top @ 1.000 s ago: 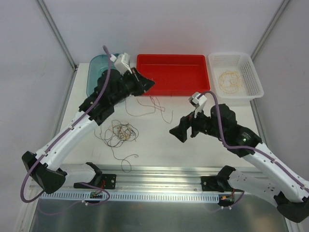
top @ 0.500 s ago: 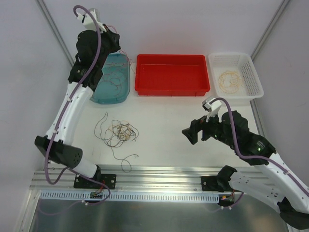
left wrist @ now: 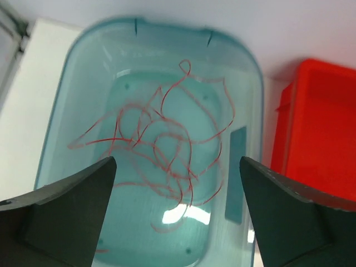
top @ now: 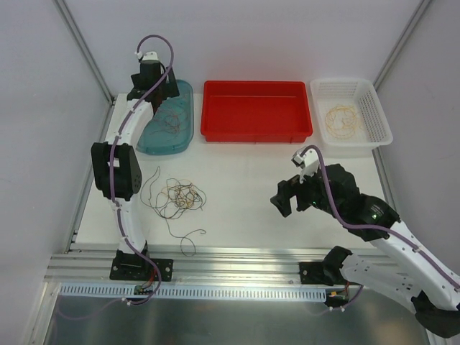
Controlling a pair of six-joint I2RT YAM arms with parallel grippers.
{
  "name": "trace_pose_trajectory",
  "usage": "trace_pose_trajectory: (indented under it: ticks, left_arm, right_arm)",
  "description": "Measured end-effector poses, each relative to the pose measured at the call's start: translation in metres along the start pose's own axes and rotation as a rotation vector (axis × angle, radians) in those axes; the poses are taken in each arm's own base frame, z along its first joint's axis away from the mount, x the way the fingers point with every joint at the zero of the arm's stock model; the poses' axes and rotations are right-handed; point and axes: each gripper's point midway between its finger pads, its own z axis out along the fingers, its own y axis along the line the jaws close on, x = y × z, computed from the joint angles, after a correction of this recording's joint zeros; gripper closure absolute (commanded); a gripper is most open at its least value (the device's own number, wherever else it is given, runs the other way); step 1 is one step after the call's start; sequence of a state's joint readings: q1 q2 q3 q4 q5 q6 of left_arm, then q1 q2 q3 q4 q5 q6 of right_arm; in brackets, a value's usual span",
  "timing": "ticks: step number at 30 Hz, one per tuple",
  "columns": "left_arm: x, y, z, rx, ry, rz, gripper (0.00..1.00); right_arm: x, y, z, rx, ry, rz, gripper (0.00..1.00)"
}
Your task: Untangle the cables
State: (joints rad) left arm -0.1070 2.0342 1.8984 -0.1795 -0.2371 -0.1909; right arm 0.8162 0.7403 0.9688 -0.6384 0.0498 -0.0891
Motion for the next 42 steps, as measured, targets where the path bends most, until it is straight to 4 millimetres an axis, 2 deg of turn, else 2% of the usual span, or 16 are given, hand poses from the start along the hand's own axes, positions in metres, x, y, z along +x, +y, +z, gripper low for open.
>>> trace_pose_trajectory:
  ticks: [3, 6, 9, 13, 16, 19, 21, 23, 25, 27, 28, 31, 35, 39, 41, 42]
  left_arm:
    - [0.032, 0.011, 0.004, -0.009, 0.096, 0.006, 0.01]
    - [0.051, 0.01, -0.019, 0.022, 0.161, -0.008, 0.01]
    - [0.06, 0.009, -0.063, 0.066, 0.215, -0.038, 0.01]
    - [0.052, 0.003, -0.146, 0.142, 0.197, -0.092, 0.01]
    - [0.07, -0.004, -0.2, 0.197, 0.196, -0.106, 0.01]
    - [0.126, -0.01, -0.234, 0.231, 0.293, -0.09, 0.01]
    - [0.172, -0.008, -0.241, 0.222, 0.396, -0.079, 0.01]
    - [0.231, 0.001, -0.245, 0.172, 0.543, -0.068, 0.03]
    - [0.272, 0.01, -0.251, 0.12, 0.657, -0.049, 0.05]
    - [0.303, 0.012, -0.256, 0.081, 0.744, -0.031, 0.09]
    - [0.312, 0.01, -0.257, 0.076, 0.77, -0.018, 0.1]
    - [0.337, -0.01, -0.259, 0.097, 0.84, 0.041, 0.18]
    - [0.359, -0.062, -0.268, 0.2, 0.894, 0.159, 0.24]
    - [0.358, -0.13, -0.293, 0.387, 0.861, 0.248, 0.21]
    - [0.352, -0.154, -0.309, 0.471, 0.834, 0.266, 0.17]
    - [0.35, -0.16, -0.315, 0.498, 0.826, 0.268, 0.16]
  right_arm:
    - [0.005, -0.001, 0.004, 0.006, 0.027, -0.004, 0.03]
    - [0.007, 0.0, 0.008, 0.002, 0.038, -0.003, 0.03]
    - [0.01, 0.002, 0.014, -0.01, 0.048, 0.003, 0.03]
    - [0.02, 0.013, 0.026, -0.062, 0.08, 0.029, 0.03]
    - [0.03, 0.019, 0.036, -0.096, 0.109, 0.053, 0.03]
    - [0.04, 0.025, 0.043, -0.121, 0.134, 0.087, 0.03]
    - [0.044, 0.028, 0.047, -0.137, 0.146, 0.108, 0.02]
    - [0.05, 0.033, 0.051, -0.156, 0.158, 0.132, 0.02]
    - [0.054, 0.036, 0.054, -0.166, 0.166, 0.144, 0.02]
    - [0.059, 0.039, 0.056, -0.174, 0.173, 0.163, 0.02]
    - [0.061, 0.04, 0.058, -0.176, 0.176, 0.172, 0.02]
    - [0.068, 0.04, 0.061, -0.174, 0.186, 0.193, 0.02]
    - [0.069, 0.035, 0.062, -0.136, 0.179, 0.212, 0.02]
    - [0.069, 0.017, 0.063, -0.027, 0.159, 0.227, 0.02]
    - [0.07, 0.008, 0.063, 0.019, 0.155, 0.231, 0.02]
    - [0.071, 0.005, 0.063, 0.042, 0.158, 0.234, 0.01]
